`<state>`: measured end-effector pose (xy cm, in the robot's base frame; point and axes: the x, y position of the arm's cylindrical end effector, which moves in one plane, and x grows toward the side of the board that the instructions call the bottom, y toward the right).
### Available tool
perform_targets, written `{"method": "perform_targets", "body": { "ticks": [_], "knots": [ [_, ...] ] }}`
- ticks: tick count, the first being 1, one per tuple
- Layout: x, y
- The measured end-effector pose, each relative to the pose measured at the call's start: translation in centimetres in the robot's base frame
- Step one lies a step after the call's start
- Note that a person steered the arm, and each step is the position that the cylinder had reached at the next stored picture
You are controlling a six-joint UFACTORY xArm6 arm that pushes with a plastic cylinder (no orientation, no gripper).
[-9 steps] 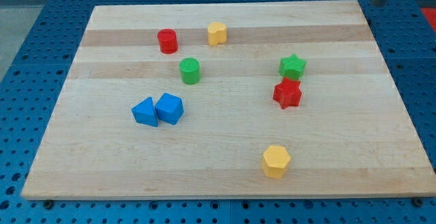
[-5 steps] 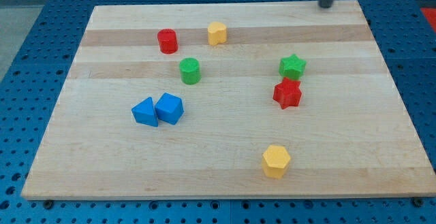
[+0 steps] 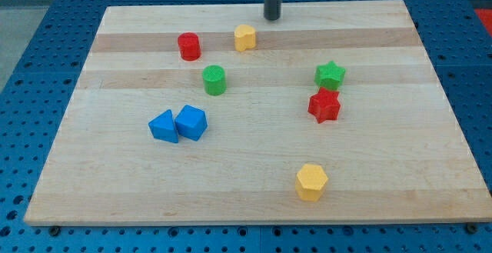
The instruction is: Move the yellow heart closer to the green circle
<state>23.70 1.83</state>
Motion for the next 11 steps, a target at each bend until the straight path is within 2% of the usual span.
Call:
{"method": "perform_targets", "body": {
  "ticks": [3,7,11],
  "knots": [
    [5.6,-6.3],
    [11.1,-6.4],
    [12.9,-6.6]
  ]
}}
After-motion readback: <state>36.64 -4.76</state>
